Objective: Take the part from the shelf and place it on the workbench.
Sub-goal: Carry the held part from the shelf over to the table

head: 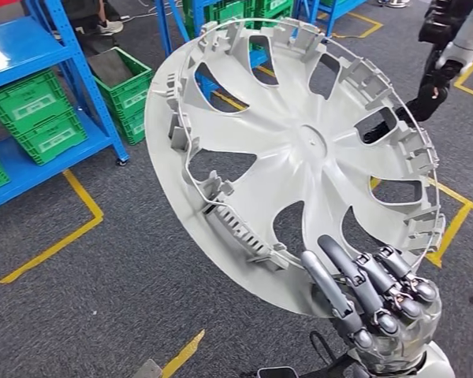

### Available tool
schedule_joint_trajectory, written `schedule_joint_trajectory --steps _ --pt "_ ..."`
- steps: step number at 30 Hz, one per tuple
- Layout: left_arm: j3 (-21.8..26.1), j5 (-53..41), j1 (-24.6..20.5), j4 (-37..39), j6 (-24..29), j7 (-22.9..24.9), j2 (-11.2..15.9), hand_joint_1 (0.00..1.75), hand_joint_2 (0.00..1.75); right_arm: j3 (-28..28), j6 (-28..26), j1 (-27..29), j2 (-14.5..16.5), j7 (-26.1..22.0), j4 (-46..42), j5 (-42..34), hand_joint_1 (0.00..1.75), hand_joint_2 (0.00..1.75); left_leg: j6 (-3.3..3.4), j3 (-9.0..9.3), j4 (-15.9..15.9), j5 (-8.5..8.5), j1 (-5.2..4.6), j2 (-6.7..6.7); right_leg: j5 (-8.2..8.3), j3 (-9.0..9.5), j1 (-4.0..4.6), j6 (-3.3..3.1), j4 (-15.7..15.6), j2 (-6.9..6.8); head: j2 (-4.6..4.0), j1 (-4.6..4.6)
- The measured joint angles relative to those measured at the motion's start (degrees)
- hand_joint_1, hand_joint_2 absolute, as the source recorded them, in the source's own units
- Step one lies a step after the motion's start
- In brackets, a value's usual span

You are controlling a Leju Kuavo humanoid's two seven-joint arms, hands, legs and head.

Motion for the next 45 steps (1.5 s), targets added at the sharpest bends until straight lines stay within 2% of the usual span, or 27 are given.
schedule_joint_trajectory --steps 3,5,7,9,11,13,14,15,16,18,20,21,22,23,25,27,29,30,31,34,35,37,38,40,42,44,45 --pt "0.0 0.0 -0.2 0.0 0.0 0.0 -0.1 0.00 0.00 -0.3 0.0 0.1 0.0 -0.2 -0.1 0.0 1.75 1.75 -0.61 -0.08 0.7 -0.38 -0.20 1.84 3.50 7.07 0.23 -0.40 -11.1 -2.71 0.00 -0.06" --pt "0.0 0.0 -0.4 0.0 -0.1 0.0 0.0 0.00 0.00 -0.4 0.0 0.3 0.0 -0.6 -0.3 0.0 1.75 1.75 -1.19 -0.13 1.1 -0.56 -0.45 2.71 3.62 8.54 0.52 -1.07 -13.6 -3.34 0.00 -0.16" --pt "0.0 0.0 -0.5 0.0 -0.2 0.0 0.0 0.00 0.00 -0.7 0.0 0.6 0.0 -1.0 -0.5 0.0 1.75 1.75 -1.68 -0.12 1.2 -0.62 -0.42 3.43 3.99 8.35 0.49 -1.74 -13.6 -2.11 0.00 -0.21" --pt "0.0 0.0 -0.7 0.0 -0.4 0.0 0.0 0.00 0.00 -1.1 0.0 0.9 0.1 -1.5 -0.7 0.0 1.75 1.75 -2.34 -0.72 2.9 -2.25 -0.14 1.39 4.39 8.08 0.24 -2.40 -13.7 -1.02 0.00 -0.32" --pt "0.0 -0.1 -0.7 0.0 -0.6 -0.1 0.1 0.00 0.00 -1.4 0.0 1.0 0.4 -2.0 -0.9 0.0 1.75 1.75 -2.86 -3.20 9.1 -6.20 0.15 -1.94 4.73 7.77 0.07 -2.89 -13.7 0.12 0.00 -0.44" --pt "0.0 -0.2 -0.5 0.0 -1.0 -0.1 0.1 0.00 0.00 -1.6 0.0 1.2 0.6 -2.5 -0.9 0.0 1.75 1.75 -2.98 -6.59 17.0 -9.63 0.22 -2.98 4.95 7.50 0.11 -3.11 -13.7 1.50 0.00 -0.45" --pt "0.0 -0.2 -0.4 0.0 -1.1 -0.1 0.1 0.00 0.00 -1.8 0.0 1.4 0.7 -2.8 -0.9 0.0 1.75 1.75 -2.92 -7.35 18.8 -9.79 0.21 -3.08 5.04 7.42 0.14 -3.11 -13.7 2.28 0.00 -0.45" --pt "0.0 -0.3 -0.4 0.0 -1.2 -0.1 0.1 0.00 0.00 -2.0 0.0 1.5 0.8 -3.0 -0.9 0.0 1.75 1.75 -2.76 -7.14 18.5 -8.79 0.21 -3.18 5.13 7.40 0.17 -3.06 -13.7 3.11 0.00 -0.45" --pt "0.0 -0.4 -0.5 0.0 -1.3 -0.1 0.1 0.00 0.00 -2.1 0.0 1.7 0.9 -3.1 -0.9 0.0 1.75 1.75 -2.50 -5.78 15.6 -6.73 0.21 -3.46 5.22 7.40 0.19 -2.98 -13.7 3.92 0.00 -0.45" --pt "0.0 -0.4 -0.6 0.0 -1.3 -0.1 0.3 0.00 0.00 -2.3 0.0 1.8 1.0 -3.3 -1.0 0.0 1.75 1.75 -1.60 -1.91 7.0 -2.44 0.23 -6.12 5.43 7.29 0.18 -2.74 -13.6 5.40 0.00 -0.41" --pt "0.0 -0.5 -0.7 0.0 -1.3 -0.1 0.4 0.00 0.00 -2.4 0.0 1.8 1.1 -3.5 -1.1 0.0 1.75 1.75 -0.97 0.23 1.8 -1.08 0.17 -8.63 5.77 6.71 -0.06 -2.20 -13.5 6.72 0.00 -0.43" --pt "0.0 -0.5 -0.7 0.0 -1.3 0.0 0.4 0.00 0.00 -2.5 0.0 1.9 1.1 -3.5 -1.1 0.0 1.75 1.75 -0.86 0.38 1.3 -1.28 0.11 -8.86 5.99 6.37 -0.18 -1.81 -13.6 7.33 0.00 -0.45" --pt "0.0 -0.6 -0.8 0.0 -1.3 0.0 0.4 0.00 0.00 -2.6 0.0 2.0 1.2 -3.6 -1.2 0.0 1.75 1.75 -0.82 0.45 0.9 -1.20 0.09 -8.22 6.27 5.97 -0.32 -1.33 -13.7 8.04 0.00 -0.49" --pt "0.0 -0.6 -0.8 0.0 -1.3 0.0 0.3 0.00 0.00 -2.7 0.0 2.2 1.3 -3.6 -1.3 0.0 1.75 1.75 -0.72 0.49 0.6 -0.95 0.16 -7.44 6.31 5.57 -0.34 -1.00 -13.6 7.86 0.00 -0.47" --pt "0.0 -0.7 -0.9 0.0 -1.3 0.0 0.3 0.00 0.00 -3.0 0.0 2.5 1.4 -3.6 -1.5 0.0 1.75 1.75 -0.32 0.60 -0.2 -0.39 0.38 -5.75 4.56 3.76 -0.07 -0.61 -10.8 5.13 0.00 -0.26" --pt "0.0 -0.7 -0.8 0.0 -1.4 0.4 0.2 0.00 0.00 -3.4 0.0 2.5 1.4 -3.8 -1.6 0.0 1.75 1.75 -0.06 0.50 -0.3 -0.26 0.34 -3.96 0.70 0.40 0.06 -0.43 -3.6 1.65 0.00 -0.02" --pt "0.0 -0.7 -0.3 0.0 -1.4 1.1 0.3 0.00 0.00 -3.7 0.0 2.8 1.5 -4.1 -1.7 0.0 1.75 1.75 -0.05 0.39 -0.3 -0.29 0.24 -2.05 -1.51 -2.20 -0.01 -0.09 2.4 0.58 0.00 0.01" --pt "0.1 -0.7 -0.2 0.0 -1.3 1.4 0.3 0.00 0.00 -3.9 0.0 3.1 1.5 -4.3 -1.8 0.0 1.75 1.75 -0.10 0.36 -0.2 -0.33 0.23 -1.19 -1.19 -2.10 -0.05 0.03 2.7 0.31 0.00 0.02" --pt "0.1 -0.7 -0.1 0.0 -1.3 1.6 0.3 0.00 0.00 -4.2 0.0 3.3 1.6 -4.5 -2.0 0.0 1.75 1.75 -0.21 0.37 -0.2 -0.40 0.23 -0.42 0.14 -0.65 -0.08 0.09 0.5 -0.05 0.00 0.02" --pt "0.3 -0.8 -0.3 0.0 -1.1 2.8 0.6 0.00 0.00 -5.4 0.0 4.1 2.2 -5.2 -2.8 0.0 1.75 1.75 -1.02 0.37 0.4 -0.93 -0.03 1.38 3.98 6.46 0.19 -0.35 -11.1 -2.61 0.00 -0.02" --pt "0.3 -1.0 -0.3 0.0 -1.0 3.6 0.8 0.00 0.00 -5.8 0.0 4.5 2.5 -5.5 -3.1 0.0 1.75 1.75 -1.35 0.36 0.7 -1.06 -0.18 1.79 4.23 7.58 0.33 -0.72 -13.0 -3.07 0.00 -0.05" --pt "0.4 -1.5 -0.4 0.0 -0.9 6.4 1.2 0.00 0.00 -6.8 0.0 5.5 3.1 -6.0 -3.9 0.0 1.75 1.75 -1.84 0.44 0.8 -1.11 -0.26 2.57 4.23 7.66 0.47 -1.56 -13.4 -2.30 0.00 -0.13" --pt "0.4 -1.8 -0.4 0.0 -1.0 8.0 1.4 0.00 0.00 -7.3 0.0 6.0 3.4 -6.2 -4.2 0.0 1.75 1.75 -2.09 0.49 0.9 -1.25 -0.19 2.75 4.34 7.58 0.41 -1.87 -13.4 -1.83 0.00 -0.12" --pt "0.4 -2.3 -0.4 0.1 -1.2 10.5 1.8 0.00 0.00 -8.1 0.0 6.7 3.9 -6.4 -4.9 0.0 1.75 1.75 -2.62 -0.18 3.0 -3.09 0.08 0.77 4.60 7.49 0.22 -2.54 -13.5 -0.79 0.00 -0.26" --pt "0.4 -2.6 -0.3 0.3 -1.9 13.0 2.2 0.00 0.00 -8.5 0.0 7.0 4.4 -6.5 -5.2 0.0 1.75 1.75 -2.93 -2.82 9.4 -6.94 0.25 -2.19 4.80 7.33 0.17 -3.03 -13.6 0.35 0.00 -0.45" --pt "0.4 -2.9 0.0 0.7 -3.8 17.6 2.5 0.00 0.00 -8.7 0.0 7.3 4.6 -6.4 -5.3 0.0 1.75 1.75 -2.89 -5.92 16.4 -9.74 0.25 -3.00 4.92 7.17 0.32 -3.28 -13.6 1.71 0.00 -0.48" --pt "0.3 -3.0 0.2 0.9 -5.2 20.5 2.7 0.00 0.00 -8.8 0.0 7.5 4.7 -6.2 -5.3 0.0 1.75 1.75 -2.76 -6.51 17.7 -9.63 0.24 -3.08 4.98 7.13 0.41 -3.35 -13.5 2.49 0.00 -0.48"
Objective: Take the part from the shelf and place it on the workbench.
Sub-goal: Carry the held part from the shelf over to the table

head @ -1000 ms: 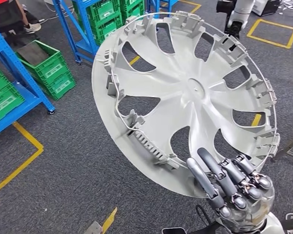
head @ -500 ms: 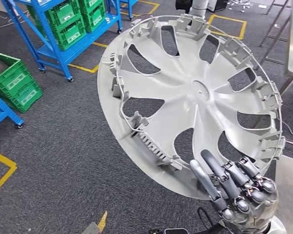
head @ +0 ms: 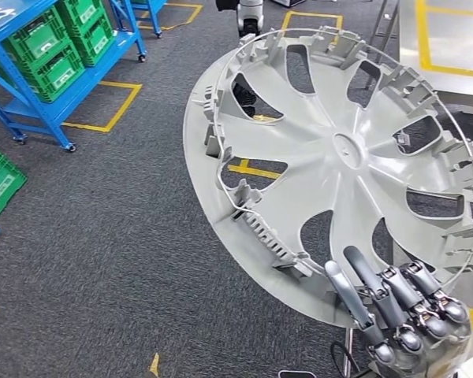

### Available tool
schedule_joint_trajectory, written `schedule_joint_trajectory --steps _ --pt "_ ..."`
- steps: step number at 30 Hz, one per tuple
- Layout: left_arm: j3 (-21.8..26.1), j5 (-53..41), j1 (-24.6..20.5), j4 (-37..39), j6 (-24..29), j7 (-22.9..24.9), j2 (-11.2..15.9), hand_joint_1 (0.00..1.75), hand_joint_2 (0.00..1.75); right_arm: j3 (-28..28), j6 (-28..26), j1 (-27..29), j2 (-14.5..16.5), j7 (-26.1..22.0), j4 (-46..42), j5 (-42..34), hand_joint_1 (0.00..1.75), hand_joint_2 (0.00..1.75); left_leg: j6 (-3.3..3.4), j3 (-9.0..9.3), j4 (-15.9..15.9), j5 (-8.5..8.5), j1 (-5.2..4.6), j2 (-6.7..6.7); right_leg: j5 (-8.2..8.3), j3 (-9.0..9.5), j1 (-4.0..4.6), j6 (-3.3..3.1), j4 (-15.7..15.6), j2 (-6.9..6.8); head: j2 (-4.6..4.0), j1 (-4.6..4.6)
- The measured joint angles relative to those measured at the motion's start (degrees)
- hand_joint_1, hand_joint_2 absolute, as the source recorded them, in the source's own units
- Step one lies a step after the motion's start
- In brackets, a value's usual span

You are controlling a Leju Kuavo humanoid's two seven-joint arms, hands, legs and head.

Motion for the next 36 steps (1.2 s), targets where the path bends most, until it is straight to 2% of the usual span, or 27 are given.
schedule_joint_trajectory --steps 1,2,4,6,8,9,10,11,13,14,15,16,17,19,21,22,24,25,27,28,29,30,31,32,33,35,36 --pt "0.0 0.1 0.3 0.1 -1.6 2.8 0.2 0.00 0.00 0.0 0.0 0.1 0.1 0.3 0.0 0.0 1.75 1.75 0.23 0.41 -1.0 1.25 -0.02 -0.13 0.07 -0.01 0.08 -0.04 0.0 0.84 0.00 0.00" --pt "0.0 0.3 0.6 0.2 -3.0 5.3 0.4 0.00 0.00 0.0 0.0 0.2 0.1 0.7 0.0 0.0 1.75 1.75 0.57 1.71 -3.9 3.30 -0.07 -0.51 0.15 -0.01 0.15 -0.03 0.0 1.67 0.00 -0.01" --pt "0.0 0.9 1.3 0.5 -5.3 8.4 1.0 0.00 0.00 0.0 0.0 0.2 0.1 1.6 0.2 0.0 1.75 1.75 1.51 5.06 -11.5 7.13 -0.15 -2.79 0.31 -0.07 0.26 0.13 0.1 3.05 0.00 0.01" --pt "0.2 1.4 1.8 0.8 -6.5 9.7 1.5 0.00 0.00 0.0 0.0 -0.1 0.0 2.4 0.6 0.0 1.75 1.75 1.89 6.80 -15.9 8.11 -0.19 -4.60 0.57 -0.58 0.20 0.56 0.2 4.15 0.00 0.03" --pt "0.5 1.9 2.2 1.0 -7.4 10.5 1.7 0.00 0.00 0.1 0.0 -0.3 -0.1 3.2 1.1 0.0 1.75 1.75 1.85 7.05 -16.8 7.99 -0.28 -4.05 0.98 -1.19 -0.02 1.26 0.2 5.28 0.00 0.03" --pt "0.7 2.2 2.3 1.0 -7.8 10.9 1.7 0.00 0.00 0.2 0.0 -0.4 -0.3 3.7 1.3 0.0 1.75 1.75 1.96 7.11 -17.1 8.24 -0.23 -3.40 0.98 -1.51 -0.07 1.53 0.3 5.04 0.00 0.04" --pt "0.9 2.5 2.4 1.0 -8.3 11.3 1.8 0.00 0.00 0.5 0.0 -0.6 -0.7 4.3 1.5 0.0 1.75 1.75 2.17 7.22 -17.4 8.50 -0.14 -2.73 0.46 -2.07 -0.02 1.78 1.0 4.00 0.00 0.19" --pt "1.0 2.7 2.5 1.0 -8.6 11.5 1.8 0.00 0.00 0.8 0.0 -0.8 -1.2 4.8 1.8 0.0 1.75 1.75 2.41 7.29 -17.8 8.74 -0.02 -1.99 -0.69 -3.05 0.07 2.00 2.8 2.40 0.00 0.36" --pt "1.2 2.9 2.7 1.0 -9.0 11.8 2.0 0.00 0.00 1.4 0.0 -1.4 -2.0 5.2 2.2 0.0 1.75 1.75 2.73 7.25 -17.9 8.86 -0.02 -0.44 -4.36 -6.16 0.06 2.42 9.3 -0.91 0.00 0.64" --pt "1.2 2.9 2.9 1.0 -9.1 11.9 2.0 0.00 0.00 1.6 0.0 -1.6 -2.3 5.2 2.4 0.0 1.75 1.75 2.78 7.20 -17.9 8.82 -0.05 0.42 -5.88 -7.71 -0.04 2.67 12.9 -1.57 0.00 0.65" --pt "1.3 2.9 3.0 1.0 -9.2 12.0 2.0 0.00 0.00 1.7 0.0 -1.6 -2.5 5.3 2.5 0.0 1.75 1.75 2.77 7.19 -17.9 8.79 -0.06 1.26 -6.58 -8.64 -0.17 2.89 15.2 -1.90 0.00 0.64" --pt "1.3 2.9 3.1 1.0 -9.2 12.0 2.0 0.00 0.00 1.8 0.0 -1.7 -2.7 5.4 2.7 0.0 1.75 1.75 2.70 7.19 -17.9 8.73 -0.05 2.06 -6.25 -8.54 -0.32 3.10 15.5 -2.14 0.00 0.64" --pt "1.3 2.9 3.1 1.0 -9.3 12.1 2.0 0.00 0.00 1.9 0.0 -1.7 -2.9 5.4 2.8 0.0 1.75 1.75 2.55 7.22 -17.8 8.64 -0.01 2.80 -5.01 -7.25 -0.48 3.28 13.6 -2.51 0.00 0.64" --pt "1.4 2.9 3.0 1.0 -9.3 12.1 2.1 0.00 0.00 2.1 0.0 -1.8 -3.2 5.5 3.0 0.0 1.75 1.75 1.92 7.29 -17.3 8.22 -0.06 4.03 -2.30 -2.79 -0.59 3.61 6.2 -4.88 0.00 0.66" --pt "1.4 2.9 3.0 1.0 -9.3 12.1 2.3 0.00 0.00 2.4 0.0 -1.9 -3.4 5.5 3.1 0.0 1.75 1.75 1.13 7.28 -16.6 7.67 -0.35 4.94 -1.49 0.02 -0.46 3.09 1.6 -6.58 0.00 0.56" --pt "1.4 2.9 3.0 1.0 -9.3 12.1 2.4 0.00 0.00 2.4 0.0 -1.9 -3.4 5.5 3.2 0.0 1.75 1.75 0.85 7.30 -16.4 7.53 -0.49 5.34 -1.75 0.18 -0.33 2.65 1.3 -6.54 0.00 0.48" --pt "1.4 2.9 2.9 1.0 -9.3 12.1 2.4 0.00 0.00 2.5 0.0 -1.9 -3.4 5.6 3.2 0.0 1.75 1.75 0.49 7.50 -16.3 7.35 -0.38 6.20 -1.53 0.00 -0.31 1.73 1.4 -5.13 0.00 0.32" --pt "1.4 2.9 2.8 1.0 -9.3 12.1 2.4 0.00 0.00 2.5 0.0 -1.9 -3.4 5.6 3.2 0.0 1.75 1.75 0.28 7.47 -15.9 6.85 -0.20 5.81 -1.42 -0.09 -0.31 1.39 1.4 -4.52 0.00 0.30" --pt "1.4 2.9 2.8 1.0 -9.3 12.1 2.4 0.00 0.00 2.6 0.0 -1.9 -3.4 5.6 3.2 0.0 1.75 1.75 -0.06 6.11 -12.2 4.07 0.10 3.26 -1.18 -0.19 -0.37 0.74 1.3 -3.29 0.00 0.22" --pt "1.4 3.0 2.9 1.1 -9.3 12.1 2.4 0.00 0.00 2.6 0.0 -2.0 -3.4 5.7 3.2 0.0 1.75 1.75 -0.10 4.54 -8.5 2.03 0.16 1.67 -1.10 -0.27 -0.33 0.53 1.3 -2.66 0.00 0.19" --pt "1.4 3.0 3.0 1.1 -9.3 12.1 2.4 0.00 0.00 2.6 0.0 -2.0 -3.4 5.7 3.3 0.0 1.75 1.75 -0.05 2.64 -4.3 0.17 0.15 0.69 -1.04 -0.35 -0.23 0.38 1.3 -1.92 0.00 0.16" --pt "1.4 3.0 3.1 1.1 -9.3 12.1 2.4 0.00 0.00 2.6 0.0 -2.0 -3.4 5.7 3.3 0.0 1.75 1.75 0.09 1.02 -0.9 -0.93 0.12 0.23 -1.00 -0.40 -0.09 0.26 1.3 -1.12 0.00 0.16" --pt "1.4 3.0 3.2 1.1 -9.3 12.1 2.4 0.00 0.00 2.6 0.0 -2.0 -3.4 5.7 3.3 0.0 1.75 1.75 0.33 0.08 0.8 -0.96 0.06 0.03 -0.94 -0.42 0.06 0.18 1.3 -0.29 0.00 0.16" --pt "1.4 3.0 3.2 1.1 -9.3 12.1 2.4 0.00 0.00 2.6 0.0 -2.0 -3.4 5.7 3.4 0.0 1.75 1.75 0.67 0.18 0.1 0.24 -0.02 -0.12 -0.90 -0.40 0.19 0.12 1.3 0.56 0.00 0.18" --pt "1.4 3.0 3.3 1.1 -9.3 12.2 2.4 0.00 0.00 2.7 0.0 -2.0 -3.4 5.7 3.4 0.0 1.75 1.75 1.10 1.25 -2.7 2.35 -0.17 -0.51 -0.86 -0.34 0.29 0.10 1.3 1.38 0.00 0.18" --pt "1.4 3.2 3.2 1.1 -9.4 12.1 2.5 0.00 0.00 2.8 0.0 -2.1 -3.5 6.0 3.5 0.0 1.75 1.75 2.17 4.31 -10.3 6.54 -0.43 -3.04 -0.75 -0.32 0.40 0.15 1.4 2.83 0.00 0.22" --pt "1.5 3.3 3.2 1.1 -9.5 12.1 2.6 0.00 0.00 3.0 0.0 -2.2 -3.7 6.3 3.5 0.0 1.75 1.75 2.58 5.48 -13.2 7.52 -0.54 -4.29 -0.64 -0.47 0.35 0.31 1.4 3.50 0.00 0.20"
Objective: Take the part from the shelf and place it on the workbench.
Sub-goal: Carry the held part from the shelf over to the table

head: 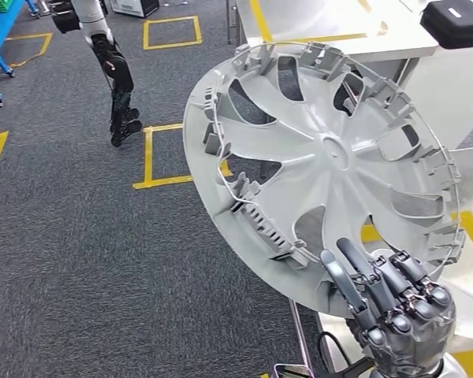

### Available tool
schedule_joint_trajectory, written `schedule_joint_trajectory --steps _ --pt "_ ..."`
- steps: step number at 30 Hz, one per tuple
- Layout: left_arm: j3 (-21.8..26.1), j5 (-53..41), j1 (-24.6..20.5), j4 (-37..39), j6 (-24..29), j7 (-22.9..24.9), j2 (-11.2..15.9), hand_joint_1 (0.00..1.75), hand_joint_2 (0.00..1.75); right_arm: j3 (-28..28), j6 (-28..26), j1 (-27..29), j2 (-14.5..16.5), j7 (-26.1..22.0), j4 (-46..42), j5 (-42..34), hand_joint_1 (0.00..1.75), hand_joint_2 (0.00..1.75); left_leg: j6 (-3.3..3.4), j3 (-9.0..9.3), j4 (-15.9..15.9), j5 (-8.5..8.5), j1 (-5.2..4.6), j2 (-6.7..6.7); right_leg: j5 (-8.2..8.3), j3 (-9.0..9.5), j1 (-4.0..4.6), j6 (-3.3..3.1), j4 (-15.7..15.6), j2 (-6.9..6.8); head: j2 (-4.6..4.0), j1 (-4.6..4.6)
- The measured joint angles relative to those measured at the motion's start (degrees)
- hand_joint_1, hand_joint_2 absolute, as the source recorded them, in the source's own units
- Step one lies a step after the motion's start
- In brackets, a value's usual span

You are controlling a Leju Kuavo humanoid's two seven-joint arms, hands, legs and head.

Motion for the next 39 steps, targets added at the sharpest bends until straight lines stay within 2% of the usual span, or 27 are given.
schedule_joint_trajectory --steps 1,2,3,4,6,7,8,9,10,11,13,15,17,19,21,23,25,26,27,28,30,32,34,35,37,38,39 --pt "0.1 0.1 -0.1 0.0 -0.1 -0.1 0.1 0.00 0.00 0.2 0.0 -0.2 -0.3 0.4 0.1 0.0 1.75 1.75 0.28 0.57 -1.5 0.21 -0.06 -0.81 0.17 -0.26 -0.13 0.27 0.0 0.62 0.00 -0.03" --pt "0.2 0.2 -0.1 0.0 -0.3 -0.2 0.2 0.00 0.00 0.5 0.0 -0.4 -0.5 0.8 0.2 0.0 1.75 1.75 0.42 0.75 -2.0 0.01 -0.11 -0.77 0.41 -0.53 -0.25 0.65 -0.1 1.29 0.00 -0.05" --pt "0.4 0.2 -0.2 0.0 -0.4 -0.4 0.2 0.00 0.00 0.7 0.0 -0.5 -0.8 1.1 0.4 0.0 1.75 1.75 0.43 0.91 -2.5 0.04 -0.18 -0.17 0.67 -0.76 -0.41 1.05 -0.3 1.93 0.00 -0.10" --pt "0.5 0.2 -0.3 0.0 -0.5 -0.6 0.2 0.00 0.00 1.0 0.0 -0.6 -1.1 1.4 0.5 0.0 1.75 1.75 0.42 1.08 -3.0 0.30 -0.10 0.62 0.65 -1.10 -0.40 1.33 -0.2 1.58 0.00 -0.10" --pt "0.6 0.2 -0.4 0.0 -0.7 -1.0 0.2 0.00 0.00 1.4 0.0 -0.9 -1.6 1.7 0.8 0.0 1.75 1.75 0.48 1.45 -4.1 0.92 0.09 2.14 -1.03 -2.63 -0.17 1.68 2.4 -1.25 0.00 0.08" --pt "0.7 0.2 -0.4 0.0 -0.8 -1.1 0.1 0.00 0.00 1.6 0.0 -1.2 -1.9 1.7 0.9 0.0 1.75 1.75 0.52 1.53 -4.4 1.10 0.12 2.98 -2.76 -4.11 -0.13 1.82 5.4 -3.28 0.00 0.16" --pt "0.7 0.2 -0.4 0.0 -0.8 -1.2 0.1 0.00 0.00 1.9 0.0 -1.4 -2.2 1.8 1.1 0.0 1.75 1.75 0.60 1.49 -4.4 1.14 0.05 3.71 -4.59 -5.75 -0.17 2.07 8.9 -4.54 0.00 0.25" --pt "0.7 0.2 -0.3 0.0 -0.9 -1.3 0.1 0.00 0.00 2.1 0.0 -1.6 -2.4 1.8 1.4 0.0 1.75 1.75 0.61 1.42 -4.4 1.13 -0.01 4.59 -6.09 -7.36 -0.27 2.34 12.4 -5.24 0.00 0.27" --pt "0.7 0.1 -0.3 0.0 -1.0 -1.4 0.2 0.00 0.00 2.2 0.0 -1.6 -2.6 1.9 1.6 0.0 1.75 1.75 0.60 1.38 -4.3 1.11 -0.04 5.43 -6.61 -8.20 -0.35 2.56 14.4 -5.51 0.00 0.26" --pt "0.7 0.0 -0.2 0.0 -1.0 -1.6 0.1 0.00 0.00 2.3 0.0 -1.6 -2.8 1.9 1.8 0.0 1.75 1.75 0.55 1.36 -4.3 1.06 -0.05 6.23 -6.16 -8.06 -0.42 2.74 14.6 -5.69 0.00 0.27" --pt "0.7 -0.3 -0.3 0.0 -1.1 -2.0 0.0 0.00 0.00 2.3 0.0 -1.6 -3.0 1.8 2.2 0.0 1.75 1.75 0.27 1.38 -4.0 0.85 -0.03 7.69 -2.98 -4.41 -0.51 2.93 8.6 -6.88 0.00 0.27" --pt "0.7 -0.6 -0.4 0.0 -1.1 -2.3 0.0 0.00 0.00 2.3 0.0 -1.8 -3.0 1.6 2.5 0.0 1.75 1.75 -0.27 1.41 -3.6 0.45 -0.29 8.80 -1.01 -0.27 -0.26 2.52 1.5 -9.04 0.00 0.23" --pt "0.7 -0.9 -0.3 0.0 -1.1 -2.6 0.0 0.00 0.00 2.3 0.0 -2.0 -3.0 1.5 2.8 0.0 1.75 1.75 -0.82 1.44 -3.3 0.24 -0.56 9.74 -0.92 0.88 0.04 1.63 -0.6 -9.53 0.00 0.14" --pt "0.7 -1.0 -0.4 -0.1 -1.3 -2.9 -0.1 0.00 0.00 2.3 0.0 -2.0 -3.0 1.5 2.9 0.0 1.75 1.75 -1.32 1.48 -3.2 0.11 -0.48 10.53 -0.53 0.69 0.01 0.78 -0.7 -8.25 0.00 0.12" --pt "0.6 -1.1 -0.4 -0.2 -1.6 -3.0 -0.2 0.00 0.00 2.3 0.0 -2.0 -3.0 1.4 3.0 0.0 1.75 1.75 -1.90 0.80 -1.2 -1.64 -0.16 8.66 -0.19 0.55 -0.13 0.03 -0.8 -7.12 0.00 0.04" --pt "0.6 -1.0 -0.3 -0.2 -1.9 -3.2 -0.3 0.00 0.00 2.3 0.0 -2.1 -3.0 1.4 3.1 0.0 1.75 1.75 -2.25 -1.88 5.2 -5.46 0.13 5.57 0.06 0.36 -0.17 -0.47 -0.9 -5.93 0.00 -0.06" --pt "0.6 -1.0 0.0 -0.3 -2.0 -3.2 -0.4 0.00 0.00 2.3 0.0 -2.2 -3.0 1.4 3.2 0.0 1.75 1.75 -2.23 -5.07 12.3 -8.10 0.19 4.49 0.22 0.17 0.00 -0.70 -0.8 -4.44 0.00 -0.07" --pt "0.6 -0.9 0.1 -0.3 -2.1 -3.3 -0.4 0.00 0.00 2.3 0.0 -2.2 -3.0 1.4 3.2 0.0 1.75 1.75 -2.09 -5.63 13.4 -7.81 0.18 4.33 0.30 0.13 0.09 -0.74 -0.8 -3.61 0.00 -0.08" --pt "0.6 -0.8 0.2 -0.3 -2.1 -3.3 -0.4 0.00 0.00 2.3 0.0 -2.2 -3.0 1.4 3.3 0.0 1.75 1.75 -1.87 -5.21 12.3 -6.45 0.17 4.13 0.39 0.12 0.16 -0.76 -0.8 -2.77 0.00 -0.07" --pt "0.6 -0.7 0.3 -0.3 -2.1 -3.4 -0.4 0.00 0.00 2.3 0.0 -2.2 -3.0 1.4 3.3 0.0 1.75 1.75 -1.56 -3.83 9.1 -4.28 0.15 3.57 0.47 0.13 0.20 -0.71 -0.8 -1.96 0.00 -0.07" --pt "0.6 -0.5 0.3 -0.3 -2.2 -3.6 -0.3 0.00 0.00 2.3 0.0 -2.3 -3.0 1.4 3.3 0.0 1.75 1.75 -0.84 -0.51 1.4 -0.76 0.18 0.52 0.67 -0.03 0.18 -0.48 -0.7 -0.59 0.00 -0.03" --pt "0.6 -0.4 0.3 -0.3 -2.1 -3.8 -0.2 0.00 0.00 2.3 0.0 -2.4 -3.0 1.4 3.4 0.0 1.75 1.75 -0.43 1.03 -2.4 0.05 0.11 -1.59 1.01 -0.57 -0.05 0.08 -0.7 0.69 0.00 -0.03" --pt "0.5 -0.4 0.3 -0.3 -2.1 -3.9 -0.2 0.00 0.00 2.3 0.0 -2.5 -3.0 1.4 3.4 0.0 1.75 1.75 -0.15 1.21 -3.2 0.21 0.04 -0.56 1.40 -1.26 -0.34 0.82 -0.7 1.90 0.00 -0.04" --pt "0.5 -0.4 0.2 -0.3 -2.1 -3.9 -0.3 0.00 0.00 2.3 0.0 -2.4 -3.0 1.4 3.4 0.0 1.75 1.75 0.07 1.34 -3.6 0.52 0.06 0.24 1.18 -1.71 -0.32 1.05 -0.4 1.31 0.00 0.01" --pt "0.4 -0.4 0.2 -0.4 -2.1 -3.9 -0.4 0.00 0.00 2.3 0.0 -2.6 -3.0 1.3 3.4 0.0 1.75 1.75 0.54 1.53 -4.5 1.11 0.18 1.99 -1.12 -3.73 -0.15 1.36 3.2 -1.77 0.00 0.19" --pt "0.4 -0.4 0.2 -0.4 -2.1 -3.9 -0.4 0.00 0.00 2.4 0.0 -2.6 -3.0 1.2 3.5 0.0 1.75 1.75 0.66 1.52 -4.6 1.18 0.06 2.87 -2.99 -5.19 -0.11 1.52 6.4 -3.63 0.00 0.27" --pt "0.4 -0.4 0.3 -0.4 -2.1 -3.9 -0.4 0.00 0.00 2.4 0.0 -2.6 -3.0 1.2 3.5 0.0 1.75 1.75 0.74 1.43 -4.6 1.20 -0.01 3.77 -4.83 -6.83 -0.19 1.76 10.1 -4.63 0.00 0.33"
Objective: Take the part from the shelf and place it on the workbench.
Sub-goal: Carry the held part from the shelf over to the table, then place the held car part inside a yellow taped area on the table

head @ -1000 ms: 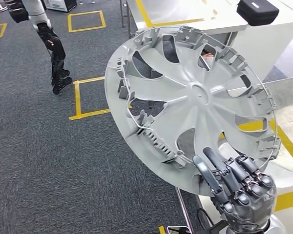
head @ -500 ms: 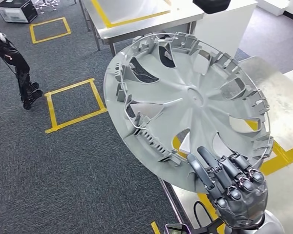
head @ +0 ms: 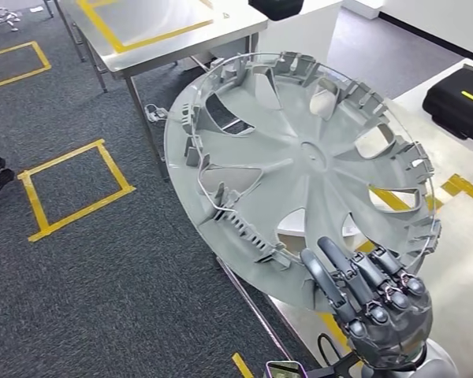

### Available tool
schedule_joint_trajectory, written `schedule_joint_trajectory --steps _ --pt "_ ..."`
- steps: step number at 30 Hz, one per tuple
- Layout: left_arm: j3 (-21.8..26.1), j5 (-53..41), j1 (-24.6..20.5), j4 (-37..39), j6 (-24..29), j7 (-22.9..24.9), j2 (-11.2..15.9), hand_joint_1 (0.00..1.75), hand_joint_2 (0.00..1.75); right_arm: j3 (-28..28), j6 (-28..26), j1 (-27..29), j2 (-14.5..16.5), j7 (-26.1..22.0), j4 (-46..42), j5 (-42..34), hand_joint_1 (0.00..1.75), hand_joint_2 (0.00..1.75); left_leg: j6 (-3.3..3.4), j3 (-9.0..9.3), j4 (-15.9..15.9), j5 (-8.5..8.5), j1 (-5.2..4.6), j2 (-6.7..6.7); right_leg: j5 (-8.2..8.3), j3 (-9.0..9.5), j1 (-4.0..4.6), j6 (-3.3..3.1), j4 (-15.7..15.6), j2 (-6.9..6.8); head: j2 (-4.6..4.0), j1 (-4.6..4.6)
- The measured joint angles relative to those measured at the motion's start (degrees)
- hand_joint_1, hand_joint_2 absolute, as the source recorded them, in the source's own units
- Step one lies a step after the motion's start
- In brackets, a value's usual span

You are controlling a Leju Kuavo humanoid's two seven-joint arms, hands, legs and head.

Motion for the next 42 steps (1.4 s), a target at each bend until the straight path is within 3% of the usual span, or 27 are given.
schedule_joint_trajectory --steps 2,3,5,7,8,11,13,15,16,18,20,22,24,26,27,28,30,32,33,34,35,37,39,41,42 --pt "0.0 0.0 0.2 0.0 0.0 0.0 0.0 0.00 0.00 0.0 0.0 0.0 0.0 0.0 0.1 0.0 1.75 1.75 -0.02 -0.12 0.0 -0.05 -0.06 1.81 -1.37 -1.57 -0.19 0.43 4.2 -0.82 0.00 0.01" --pt "-0.1 0.0 0.2 0.0 0.0 0.0 -0.1 0.00 0.00 0.0 0.0 0.1 0.0 0.0 0.2 0.0 1.75 1.75 -0.10 -0.14 0.1 -0.10 -0.03 2.66 -0.61 -0.82 -0.30 0.61 3.4 -1.12 0.00 0.02" --pt "-0.1 0.0 0.1 0.0 0.0 0.0 -0.2 0.00 0.00 0.0 0.0 0.1 0.0 -0.1 0.2 0.0 1.75 1.75 -0.49 -0.11 0.4 -0.35 0.04 4.12 2.37 3.57 -0.46 0.91 -3.8 -2.74 0.00 0.02" --pt "-0.1 0.0 0.0 0.0 0.0 0.0 -0.3 0.00 0.00 0.0 0.0 0.1 0.0 -0.1 0.3 0.0 1.75 1.75 -1.16 -0.17 0.9 -0.78 -0.15 5.14 3.81 7.31 -0.29 0.55 -9.9 -4.46 0.00 -0.04" --pt "-0.1 0.0 -0.1 0.0 0.0 0.0 -0.3 0.00 0.00 0.0 0.0 0.1 0.0 -0.1 0.3 0.0 1.75 1.75 -1.47 -0.17 1.1 -0.91 -0.27 5.54 3.79 7.93 -0.15 0.21 -11.0 -4.75 0.00 -0.11" --pt "-0.2 0.0 -0.3 -0.1 0.0 0.0 -0.3 0.00 0.00 0.0 0.0 0.1 0.0 -0.1 0.3 0.0 1.75 1.75 -2.27 0.01 1.4 -1.25 -0.18 6.40 4.01 7.84 -0.01 -0.87 -11.0 -3.15 0.00 -0.25" --pt "-0.3 0.0 -0.4 -0.1 0.1 0.0 -0.4 0.00 0.00 0.0 0.0 0.1 0.0 -0.1 0.3 0.0 1.75 1.75 -2.80 -1.04 4.4 -3.53 0.16 4.20 4.25 7.85 -0.16 -1.51 -11.2 -2.06 0.00 -0.40" --pt "-0.5 0.0 -0.3 -0.1 0.1 0.0 -0.5 0.00 0.00 0.0 0.0 0.0 0.0 0.0 0.4 0.0 1.75 1.75 -3.01 -4.23 11.8 -7.52 0.35 1.37 4.36 7.79 -0.11 -1.91 -11.2 -0.90 0.00 -0.58" --pt "-0.6 0.0 -0.2 -0.1 0.1 0.0 -0.4 0.00 0.00 0.0 0.0 0.0 0.0 0.0 0.4 0.0 1.75 1.75 -2.99 -6.05 15.8 -9.06 0.36 0.84 4.39 7.76 -0.01 -2.01 -11.2 -0.19 0.00 -0.61" --pt "-0.7 0.0 0.0 -0.1 0.1 0.0 -0.5 0.00 0.00 0.1 0.0 0.0 0.0 0.0 0.5 0.0 1.75 1.75 -2.72 -7.70 19.0 -9.10 0.34 0.49 4.45 7.79 0.17 -2.11 -11.2 1.31 0.00 -0.61" --pt "-0.8 0.0 0.0 -0.1 0.1 0.0 -0.4 0.00 0.00 0.1 0.0 0.0 0.0 0.1 0.5 0.0 1.75 1.75 -2.14 -5.34 13.2 -4.96 0.31 -0.40 4.51 7.89 0.26 -2.12 -11.2 2.86 0.00 -0.60" --pt "-0.9 0.0 0.0 -0.1 0.1 0.0 -0.4 0.00 0.00 0.1 0.0 0.0 0.0 0.1 0.5 0.0 1.75 1.75 -1.52 -1.96 5.4 -1.42 0.35 -3.35 4.63 7.80 0.25 -1.94 -11.1 4.24 0.00 -0.55" --pt "-0.9 0.0 -0.1 -0.1 0.1 0.0 -0.3 0.00 0.00 0.1 0.0 -0.1 0.0 0.1 0.5 0.0 1.75 1.75 -1.27 -0.75 2.3 -0.93 0.31 -5.12 4.92 7.26 0.03 -1.41 -11.0 5.43 0.00 -0.57" --pt "-1.0 0.0 -0.2 -0.1 0.1 0.1 -0.4 0.00 0.00 0.1 0.0 0.0 0.0 0.2 0.5 0.0 1.75 1.75 -1.04 -0.63 1.5 -0.79 0.31 -4.02 5.21 6.57 -0.24 -0.73 -11.0 6.46 0.00 -0.61" --pt "-1.0 0.1 -0.3 -0.1 0.2 0.1 -0.4 0.00 0.00 0.1 0.0 0.0 0.0 0.3 0.5 0.0 1.75 1.75 -0.81 -0.51 1.1 -0.55 0.36 -3.29 4.91 6.14 -0.20 -0.49 -10.6 5.80 0.00 -0.55" --pt "-1.0 0.1 -0.3 -0.1 0.2 0.1 -0.4 0.00 0.00 0.2 0.0 0.0 0.0 0.3 0.5 0.0 1.75 1.75 -0.57 -0.39 0.6 -0.28 0.43 -2.48 4.02 5.34 -0.09 -0.30 -9.3 4.46 0.00 -0.42" --pt "-1.0 0.1 -0.3 -0.1 0.2 0.2 -0.4 0.00 0.00 0.3 0.0 -0.2 -0.1 0.3 0.7 0.0 1.75 1.75 -0.26 -0.28 0.2 -0.02 0.33 -0.82 0.77 2.56 0.09 -0.01 -3.6 0.90 0.00 -0.17" --pt "-1.0 0.2 -0.1 -0.1 0.2 0.2 -0.5 0.00 0.00 0.3 0.0 -0.4 -0.1 0.4 0.9 0.0 1.75 1.75 -0.17 -0.35 0.2 -0.09 0.21 0.96 -1.88 -0.45 -0.04 0.38 3.0 -0.51 0.00 -0.09" --pt "-1.0 0.2 0.0 -0.1 0.2 0.2 -0.5 0.00 0.00 0.4 0.0 -0.4 -0.1 0.4 1.0 0.0 1.75 1.75 -0.17 -0.35 0.3 -0.14 0.19 1.84 -1.90 -0.92 -0.11 0.57 4.2 -0.80 0.00 -0.08" --pt "-1.0 0.2 0.0 -0.1 0.2 0.2 -0.5 0.00 0.00 0.4 0.0 -0.4 -0.1 0.4 1.1 0.0 1.75 1.75 -0.23 -0.32 0.3 -0.23 0.22 2.67 -0.90 -0.28 -0.19 0.73 3.3 -1.10 0.00 -0.08" --pt "-1.0 0.2 -0.1 -0.1 0.2 0.2 -0.6 0.00 0.00 0.4 0.0 -0.4 -0.1 0.4 1.1 0.0 1.75 1.75 -0.36 -0.28 0.4 -0.34 0.26 3.39 0.85 1.53 -0.26 0.84 0.1 -1.66 0.00 -0.08" --pt "-1.0 0.3 -0.3 -0.1 0.2 0.2 -0.7 0.00 0.00 0.4 0.0 -0.5 -0.1 0.4 1.1 0.0 1.75 1.75 -0.89 -0.22 0.9 -0.77 0.11 4.56 3.42 5.89 -0.14 0.79 -7.7 -4.03 0.00 -0.04" --pt "-1.0 0.4 -0.4 -0.1 0.3 0.2 -0.6 0.00 0.00 0.4 0.0 -0.6 -0.1 0.4 1.1 0.0 1.75 1.75 -1.43 -0.22 1.3 -1.12 -0.22 5.51 3.83 7.79 0.15 0.22 -11.1 -5.23 0.00 -0.06" --pt "-1.0 0.4 -0.5 -0.1 0.3 0.2 -0.6 0.00 0.00 0.5 0.0 -0.6 -0.1 0.4 1.1 0.0 1.75 1.75 -1.78 -0.13 1.5 -1.33 -0.28 6.51 3.91 7.71 0.25 -0.56 -11.1 -4.03 0.00 -0.09" --pt "-1.0 0.4 -0.5 -0.1 0.3 0.2 -0.6 0.00 0.00 0.5 0.0 -0.6 -0.1 0.4 1.1 0.0 1.75 1.75 -2.03 -0.14 1.8 -1.75 -0.16 6.26 4.02 7.66 0.21 -0.89 -11.1 -3.43 0.00 -0.13"
